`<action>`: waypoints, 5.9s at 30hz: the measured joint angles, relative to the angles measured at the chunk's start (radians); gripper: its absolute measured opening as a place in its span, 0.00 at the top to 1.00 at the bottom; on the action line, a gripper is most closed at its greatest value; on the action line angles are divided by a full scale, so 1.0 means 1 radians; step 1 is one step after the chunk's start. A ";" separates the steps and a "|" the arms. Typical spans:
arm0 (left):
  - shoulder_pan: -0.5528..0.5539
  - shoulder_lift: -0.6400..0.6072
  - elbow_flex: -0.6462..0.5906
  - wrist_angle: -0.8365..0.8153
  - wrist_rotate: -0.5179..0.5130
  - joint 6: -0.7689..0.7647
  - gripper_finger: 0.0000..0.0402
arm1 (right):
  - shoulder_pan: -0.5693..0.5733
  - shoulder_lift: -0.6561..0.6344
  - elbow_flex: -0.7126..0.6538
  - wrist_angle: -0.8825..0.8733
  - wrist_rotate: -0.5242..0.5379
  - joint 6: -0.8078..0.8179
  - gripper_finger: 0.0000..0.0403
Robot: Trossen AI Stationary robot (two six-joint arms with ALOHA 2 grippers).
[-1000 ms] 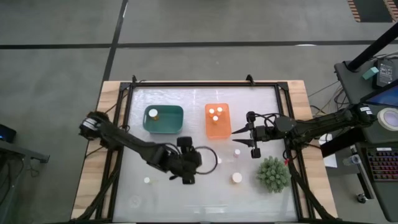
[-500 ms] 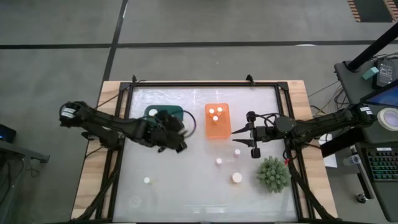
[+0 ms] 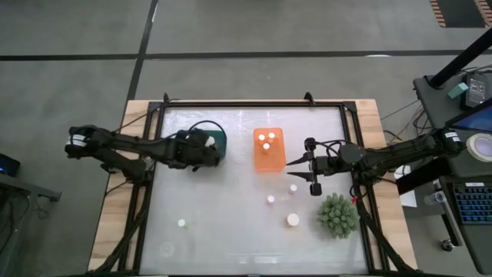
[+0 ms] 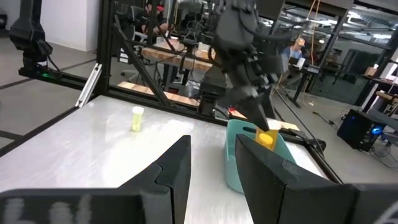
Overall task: Pick and place medicine bottles into bin by pill shape (circle, oval)
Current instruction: Put the left large orange pill bottle into the green bin, then put the left small pink pill bottle into the orange bin
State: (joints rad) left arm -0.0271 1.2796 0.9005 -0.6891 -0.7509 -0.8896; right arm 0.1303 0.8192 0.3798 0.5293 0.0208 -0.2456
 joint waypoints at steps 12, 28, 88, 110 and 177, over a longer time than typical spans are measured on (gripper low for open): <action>0.102 0.077 -0.045 0.001 0.008 -0.079 0.51 | 0.000 0.000 0.000 0.000 0.000 -0.001 0.71; 0.126 0.199 -0.045 0.001 0.012 -0.181 0.51 | 0.000 0.000 0.000 0.000 -0.001 -0.008 0.71; 0.018 -0.039 0.107 0.022 0.049 0.358 0.32 | 0.001 0.000 -0.001 -0.151 0.006 0.285 0.71; -0.263 -0.095 -0.193 1.017 0.347 1.228 0.32 | 0.067 0.002 0.067 -0.185 0.006 0.653 0.71; -0.271 -0.269 -0.349 1.096 0.293 1.205 0.32 | 0.129 0.957 1.126 -1.533 -0.023 1.380 0.38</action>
State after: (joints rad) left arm -0.2977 1.0111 0.5510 0.4065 -0.4580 0.3157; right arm 0.2590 1.7762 1.5055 -1.0033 -0.0023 1.1341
